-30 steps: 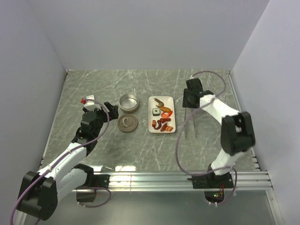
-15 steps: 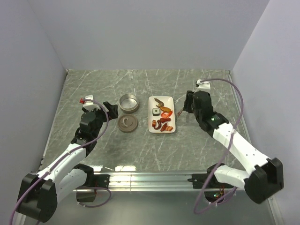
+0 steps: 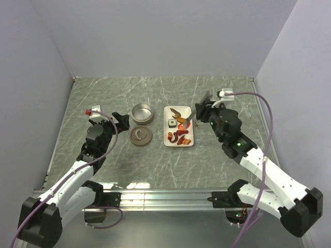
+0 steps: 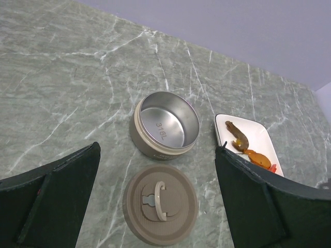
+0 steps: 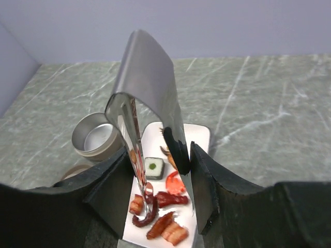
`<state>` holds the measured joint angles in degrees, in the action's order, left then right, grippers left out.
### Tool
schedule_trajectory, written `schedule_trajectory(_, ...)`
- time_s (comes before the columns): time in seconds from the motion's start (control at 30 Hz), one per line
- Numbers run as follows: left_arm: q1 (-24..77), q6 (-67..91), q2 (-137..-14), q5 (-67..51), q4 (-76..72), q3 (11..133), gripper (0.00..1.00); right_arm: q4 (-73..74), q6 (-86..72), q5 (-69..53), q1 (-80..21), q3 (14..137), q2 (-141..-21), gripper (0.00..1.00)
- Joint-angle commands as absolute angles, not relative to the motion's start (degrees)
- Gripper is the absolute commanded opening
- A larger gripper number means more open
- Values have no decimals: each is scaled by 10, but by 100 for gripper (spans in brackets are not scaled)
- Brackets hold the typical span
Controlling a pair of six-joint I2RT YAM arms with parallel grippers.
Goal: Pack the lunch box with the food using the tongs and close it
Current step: Pick up the food using the clamp
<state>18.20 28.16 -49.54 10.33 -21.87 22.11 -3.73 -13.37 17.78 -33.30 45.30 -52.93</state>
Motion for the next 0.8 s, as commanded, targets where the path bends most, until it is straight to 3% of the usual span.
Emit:
schedule_trajectory(0.0, 180, 287, -483, 98, -234, 216, 99, -125, -120, 163, -352, 451, -574, 52)
schedule_trajectory(0.77, 180, 298, -443, 105, -211, 200, 99, -210, -122, 169, -382, 552, -807, 52)
